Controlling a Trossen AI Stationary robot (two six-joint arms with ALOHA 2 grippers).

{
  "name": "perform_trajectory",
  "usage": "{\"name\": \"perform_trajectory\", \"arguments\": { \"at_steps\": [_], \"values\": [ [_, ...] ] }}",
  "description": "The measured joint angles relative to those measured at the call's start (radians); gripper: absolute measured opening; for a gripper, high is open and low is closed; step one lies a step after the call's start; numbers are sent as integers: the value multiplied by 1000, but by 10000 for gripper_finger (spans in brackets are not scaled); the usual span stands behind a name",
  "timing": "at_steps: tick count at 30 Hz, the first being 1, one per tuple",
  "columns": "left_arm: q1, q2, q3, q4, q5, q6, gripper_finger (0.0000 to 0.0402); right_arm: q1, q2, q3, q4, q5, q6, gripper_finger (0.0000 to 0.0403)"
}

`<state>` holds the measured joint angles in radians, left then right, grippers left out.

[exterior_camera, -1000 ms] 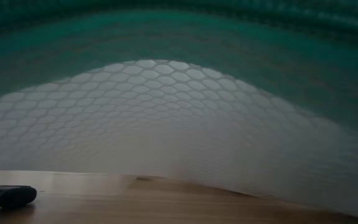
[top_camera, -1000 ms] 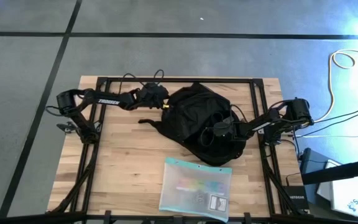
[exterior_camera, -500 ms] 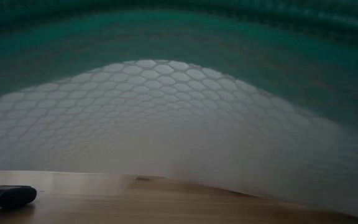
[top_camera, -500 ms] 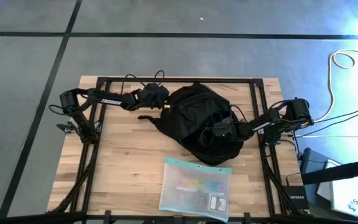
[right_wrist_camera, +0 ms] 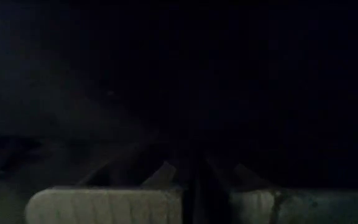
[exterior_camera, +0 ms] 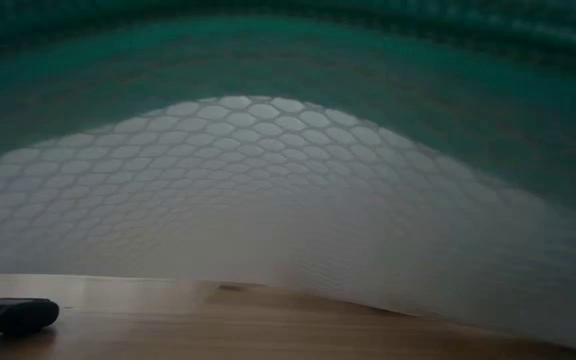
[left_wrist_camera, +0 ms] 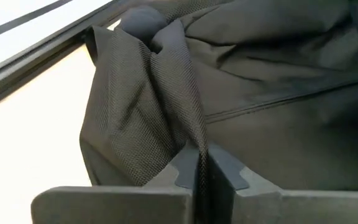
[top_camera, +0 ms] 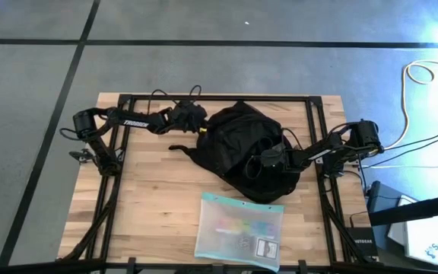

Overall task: Unpack backpack
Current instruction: Remove the black cellphone from the black backpack

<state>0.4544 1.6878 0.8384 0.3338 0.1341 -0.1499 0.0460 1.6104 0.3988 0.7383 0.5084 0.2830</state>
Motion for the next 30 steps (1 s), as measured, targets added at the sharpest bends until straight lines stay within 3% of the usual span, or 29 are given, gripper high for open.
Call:
{"name": "perform_trajectory", "arguments": {
  "at_steps": [13,20,30],
  "values": [
    [45,-63,190,-75,-7,55,0,0,0,0,-1,-3,-1,0],
    [44,-90,338,-233,-26,116,0,51,-26,0,52,84,-78,0],
    [29,-159,522,-335,-26,152,0,91,-39,0,14,149,-93,0]
  ]
}}
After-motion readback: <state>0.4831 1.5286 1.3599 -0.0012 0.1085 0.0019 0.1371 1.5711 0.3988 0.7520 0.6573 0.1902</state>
